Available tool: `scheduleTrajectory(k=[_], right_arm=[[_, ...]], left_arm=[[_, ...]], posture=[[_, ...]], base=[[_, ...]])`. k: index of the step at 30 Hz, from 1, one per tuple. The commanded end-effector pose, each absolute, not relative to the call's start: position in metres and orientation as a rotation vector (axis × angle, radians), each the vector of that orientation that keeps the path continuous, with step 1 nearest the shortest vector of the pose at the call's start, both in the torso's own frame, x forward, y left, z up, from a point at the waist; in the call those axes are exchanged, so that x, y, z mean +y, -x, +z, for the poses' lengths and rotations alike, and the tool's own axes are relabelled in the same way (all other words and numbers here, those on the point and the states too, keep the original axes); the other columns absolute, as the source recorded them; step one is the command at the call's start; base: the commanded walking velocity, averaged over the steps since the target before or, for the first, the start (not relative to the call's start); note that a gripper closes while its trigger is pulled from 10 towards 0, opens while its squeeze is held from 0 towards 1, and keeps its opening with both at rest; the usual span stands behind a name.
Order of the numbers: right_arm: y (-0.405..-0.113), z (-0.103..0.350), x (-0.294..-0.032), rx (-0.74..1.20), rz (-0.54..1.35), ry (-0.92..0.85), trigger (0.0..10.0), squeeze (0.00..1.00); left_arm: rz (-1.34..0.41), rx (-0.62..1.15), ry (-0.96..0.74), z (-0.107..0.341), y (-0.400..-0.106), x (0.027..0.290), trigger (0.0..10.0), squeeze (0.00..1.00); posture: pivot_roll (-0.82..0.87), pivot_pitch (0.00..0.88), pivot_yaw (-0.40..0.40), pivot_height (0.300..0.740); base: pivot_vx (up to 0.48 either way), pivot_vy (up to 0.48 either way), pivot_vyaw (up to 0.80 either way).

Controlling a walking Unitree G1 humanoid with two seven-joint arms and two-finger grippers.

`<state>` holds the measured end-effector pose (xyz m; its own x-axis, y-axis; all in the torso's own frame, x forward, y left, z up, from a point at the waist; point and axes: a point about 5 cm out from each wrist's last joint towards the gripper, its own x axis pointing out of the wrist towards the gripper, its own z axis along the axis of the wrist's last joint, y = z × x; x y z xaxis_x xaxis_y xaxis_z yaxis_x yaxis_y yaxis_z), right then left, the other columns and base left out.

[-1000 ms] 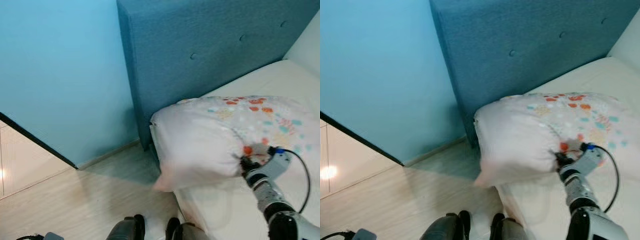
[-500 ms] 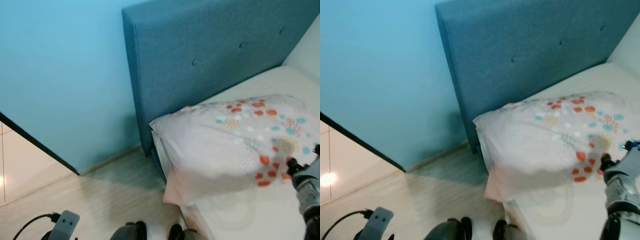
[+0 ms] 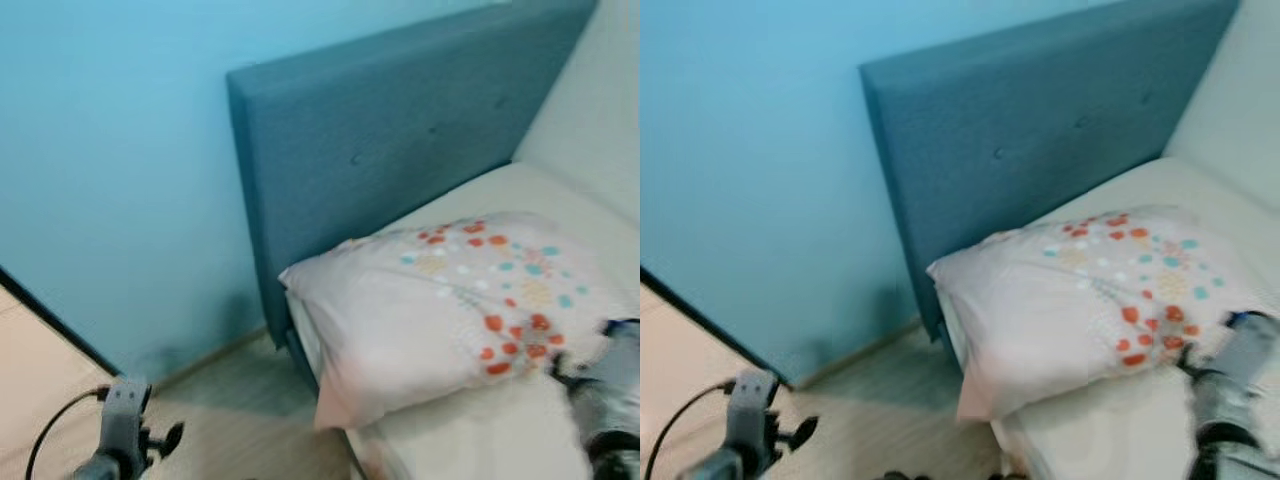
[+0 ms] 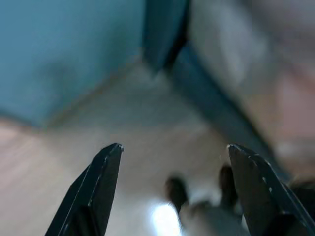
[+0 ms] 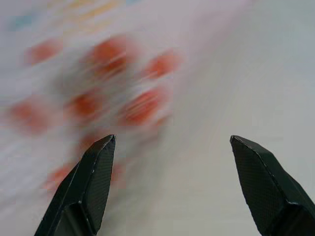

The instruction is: Clean up the room

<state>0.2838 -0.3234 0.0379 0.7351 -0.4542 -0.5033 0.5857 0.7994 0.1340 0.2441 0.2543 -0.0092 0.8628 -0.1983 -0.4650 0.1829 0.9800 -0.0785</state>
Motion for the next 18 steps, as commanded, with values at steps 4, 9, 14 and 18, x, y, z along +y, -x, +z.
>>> scheduleTrajectory(k=[4,9,14,18], right_arm=[[-0.293,0.025,-0.286,0.504,-0.436,-0.296,10.0,0.0],[-0.294,0.014,-0.261,0.543,-0.368,-0.278,10.0,0.0],[-0.291,0.008,-0.254,0.57,-0.353,-0.245,10.0,0.0],[-0.289,0.007,-0.256,0.581,-0.364,-0.231,10.0,0.0]], left_arm=[[-0.302,0.493,0.156,-0.011,-0.241,0.247,10.0,0.0],[-0.361,0.427,0.195,0.001,-0.26,0.232,10.0,0.0],[-0.332,0.403,0.169,0.007,-0.276,0.219,10.0,0.0],[-0.298,0.405,0.104,0.007,-0.28,0.215,10.0,0.0]], posture=[[0.08,0.05,-0.004,0.74],[0.06,0.025,-0.009,0.74],[0.04,0.011,-0.002,0.74],[0.04,0.01,0.002,0.74]], base=[[0.0,0.0,-0.67],[0.0,0.0,-0.7],[0.0,0.0,-0.69],[0.0,0.0,-0.69]])
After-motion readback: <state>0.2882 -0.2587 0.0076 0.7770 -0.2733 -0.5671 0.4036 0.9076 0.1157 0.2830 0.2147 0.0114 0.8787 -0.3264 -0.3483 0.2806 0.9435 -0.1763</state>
